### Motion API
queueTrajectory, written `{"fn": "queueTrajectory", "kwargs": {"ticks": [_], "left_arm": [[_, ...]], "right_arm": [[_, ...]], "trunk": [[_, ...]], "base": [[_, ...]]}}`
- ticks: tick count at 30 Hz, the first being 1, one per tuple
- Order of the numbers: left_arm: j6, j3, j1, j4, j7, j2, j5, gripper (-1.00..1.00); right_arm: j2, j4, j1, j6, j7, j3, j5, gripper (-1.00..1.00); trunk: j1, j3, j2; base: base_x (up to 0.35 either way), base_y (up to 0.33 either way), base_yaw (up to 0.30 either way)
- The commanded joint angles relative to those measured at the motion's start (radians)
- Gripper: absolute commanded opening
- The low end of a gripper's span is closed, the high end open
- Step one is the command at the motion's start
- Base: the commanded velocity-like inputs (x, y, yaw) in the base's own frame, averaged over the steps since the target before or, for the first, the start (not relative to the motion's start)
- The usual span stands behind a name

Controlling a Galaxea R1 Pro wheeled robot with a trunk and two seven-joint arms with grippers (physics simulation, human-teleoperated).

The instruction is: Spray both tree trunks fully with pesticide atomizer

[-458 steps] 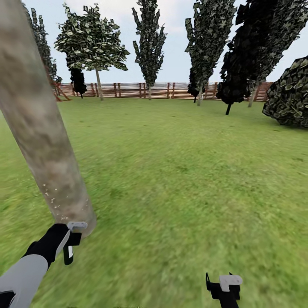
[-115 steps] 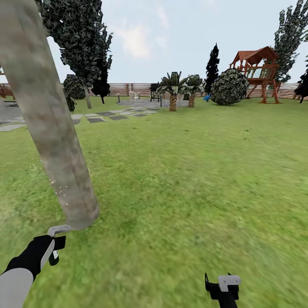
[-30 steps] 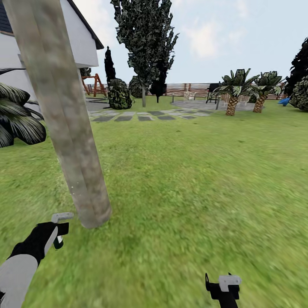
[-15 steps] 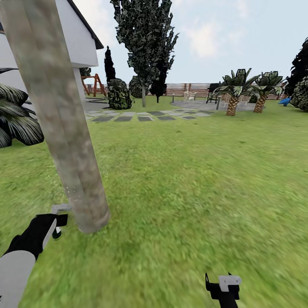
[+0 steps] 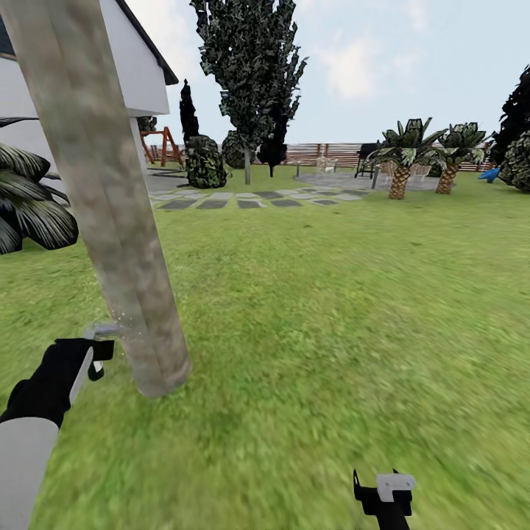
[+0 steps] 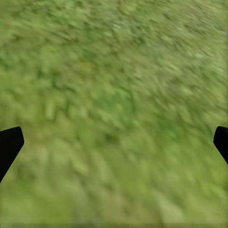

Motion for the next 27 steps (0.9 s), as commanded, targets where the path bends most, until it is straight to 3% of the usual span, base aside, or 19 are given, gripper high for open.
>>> {"fn": "queueTrajectory", "kwargs": {"ticks": [1, 4, 7, 9, 12, 20, 27], "left_arm": [[0.008, -0.003, -0.005, -0.004, -0.016, 0.005, 0.005, -1.0], [0.097, -0.015, -0.009, -0.057, -0.064, -0.002, 0.003, -1.0], [0.162, -0.061, -0.009, -0.134, -0.112, 0.005, 0.004, -1.0], [0.168, -0.065, -0.009, -0.144, -0.122, 0.011, 0.001, -1.0], [0.169, -0.067, 0.0, -0.139, -0.128, 0.051, 0.002, -1.0], [0.164, -0.064, 0.016, -0.145, -0.128, 0.067, -0.006, -1.0], [0.156, -0.067, 0.021, -0.123, -0.116, 0.065, -0.007, -1.0]], "right_arm": [[0.0, 0.0, 0.0, 0.0, 0.0, 0.0, 0.0, 1.0], [0.0, 0.0, 0.0, 0.0, 0.0, 0.0, 0.0, 1.0], [0.0, 0.0, 0.0, 0.0, 0.0, 0.0, 0.0, 1.0], [0.0, 0.0, 0.0, 0.001, 0.0, 0.0, 0.0, 1.0], [0.0, 0.0, 0.0, 0.0, 0.0, 0.0, 0.0, 1.0], [-0.002, 0.0, 0.0, 0.001, 0.0, 0.0, 0.0, 1.0], [-0.003, 0.0, 0.0, 0.0, 0.0, 0.0, 0.0, 1.0]], "trunk": [[0.0, 0.0, 0.0], [0.0, 0.0, 0.0], [0.0, 0.0, 0.0], [0.0, 0.0, 0.0], [0.0, 0.0, 0.0], [0.0, 0.0, 0.0], [0.0, 0.0, 0.0]], "base": [[0.0, 0.0, 0.0], [0.0, 0.0, 0.0], [0.0, 0.0, 0.0], [0.0, 0.0, 0.0], [0.0, 0.0, 0.0], [0.0, 0.0, 0.0], [0.0, -0.052, 0.0]]}}
